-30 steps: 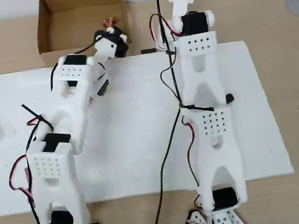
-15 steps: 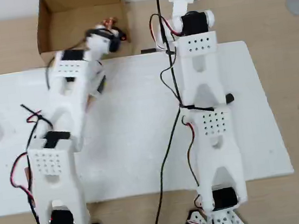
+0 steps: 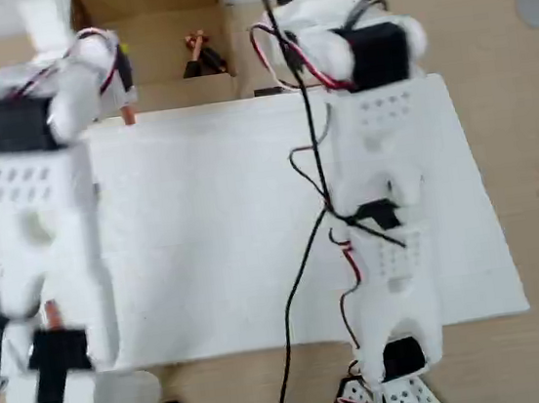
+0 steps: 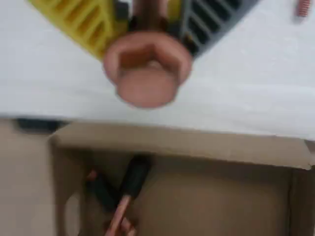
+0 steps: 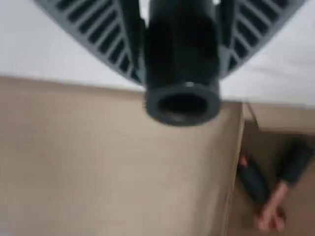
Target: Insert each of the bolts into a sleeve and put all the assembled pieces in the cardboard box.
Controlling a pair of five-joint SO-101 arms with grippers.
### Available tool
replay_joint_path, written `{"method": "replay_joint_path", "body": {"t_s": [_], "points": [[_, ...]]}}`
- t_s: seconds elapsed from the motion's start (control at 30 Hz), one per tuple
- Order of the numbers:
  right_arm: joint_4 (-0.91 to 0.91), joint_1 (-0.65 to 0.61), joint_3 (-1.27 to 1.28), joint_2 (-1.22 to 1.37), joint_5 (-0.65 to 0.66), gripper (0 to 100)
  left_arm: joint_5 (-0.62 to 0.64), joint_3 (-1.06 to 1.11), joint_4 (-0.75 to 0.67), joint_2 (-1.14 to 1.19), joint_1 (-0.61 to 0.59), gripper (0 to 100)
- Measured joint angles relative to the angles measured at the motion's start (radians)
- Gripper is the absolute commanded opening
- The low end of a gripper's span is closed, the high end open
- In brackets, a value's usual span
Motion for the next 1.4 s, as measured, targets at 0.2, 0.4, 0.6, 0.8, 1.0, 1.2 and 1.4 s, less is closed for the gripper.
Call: {"method": "replay_joint_path", "body": {"t_s": [0.2,0.4,0.6,0.8,1.0,1.2,1.4], "points": [[0.000,-0.023,0.285,-0.222,0.002,0.9,0.055,0.265,0.006,-0.281,0.000,1],[-0.003,-0.167,0.907,-0.652,0.003,0.9,0.048,0.546,-0.081,-0.591,0.003,1],[-0.133,-0.193,1.587,-1.181,0.021,0.9,-0.017,0.890,-0.150,-0.884,0.011,1],[-0.301,-0.178,2.160,-1.699,0.138,0.9,-0.028,1.128,-0.206,-1.091,0.120,1],[-0.640,-0.098,2.561,-2.028,0.118,0.9,-0.028,1.257,-0.443,-1.155,0.140,1],[-0.996,-0.075,2.885,-2.183,0.074,0.9,-0.028,1.298,-0.583,-1.123,0.140,1],[-1.277,-0.173,3.161,-2.306,0.072,0.9,-0.028,1.300,-0.712,-1.022,0.180,1]]}}
